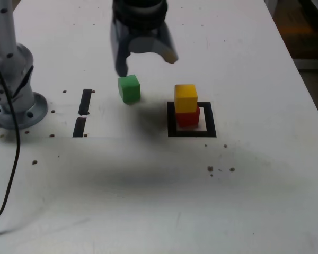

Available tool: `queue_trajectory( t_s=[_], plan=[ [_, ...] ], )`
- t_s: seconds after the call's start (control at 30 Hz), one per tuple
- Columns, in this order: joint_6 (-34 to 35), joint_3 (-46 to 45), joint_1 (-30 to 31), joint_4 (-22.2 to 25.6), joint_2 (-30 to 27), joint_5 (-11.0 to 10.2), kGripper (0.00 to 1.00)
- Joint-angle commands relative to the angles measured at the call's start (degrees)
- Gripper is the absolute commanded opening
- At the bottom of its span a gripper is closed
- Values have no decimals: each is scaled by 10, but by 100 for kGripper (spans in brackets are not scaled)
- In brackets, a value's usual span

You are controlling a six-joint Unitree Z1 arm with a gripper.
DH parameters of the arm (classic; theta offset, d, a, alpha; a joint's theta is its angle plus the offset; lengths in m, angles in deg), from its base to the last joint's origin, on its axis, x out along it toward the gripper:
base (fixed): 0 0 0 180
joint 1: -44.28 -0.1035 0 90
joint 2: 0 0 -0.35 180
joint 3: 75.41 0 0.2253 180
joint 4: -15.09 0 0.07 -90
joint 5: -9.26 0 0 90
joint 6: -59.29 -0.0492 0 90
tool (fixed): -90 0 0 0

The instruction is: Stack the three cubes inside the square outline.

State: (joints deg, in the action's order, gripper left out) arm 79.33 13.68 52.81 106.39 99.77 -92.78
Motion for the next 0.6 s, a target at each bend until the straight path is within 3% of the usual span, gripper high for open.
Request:
queue_trajectory(
  t_s=[0.0,0.27,0.57],
  plan=[
    [16,-16,-1,0,-9,-4,99],
    [84,-87,-16,-10,-12,0,99],
    [98,-163,-36,-123,-19,17,96]
  ],
)
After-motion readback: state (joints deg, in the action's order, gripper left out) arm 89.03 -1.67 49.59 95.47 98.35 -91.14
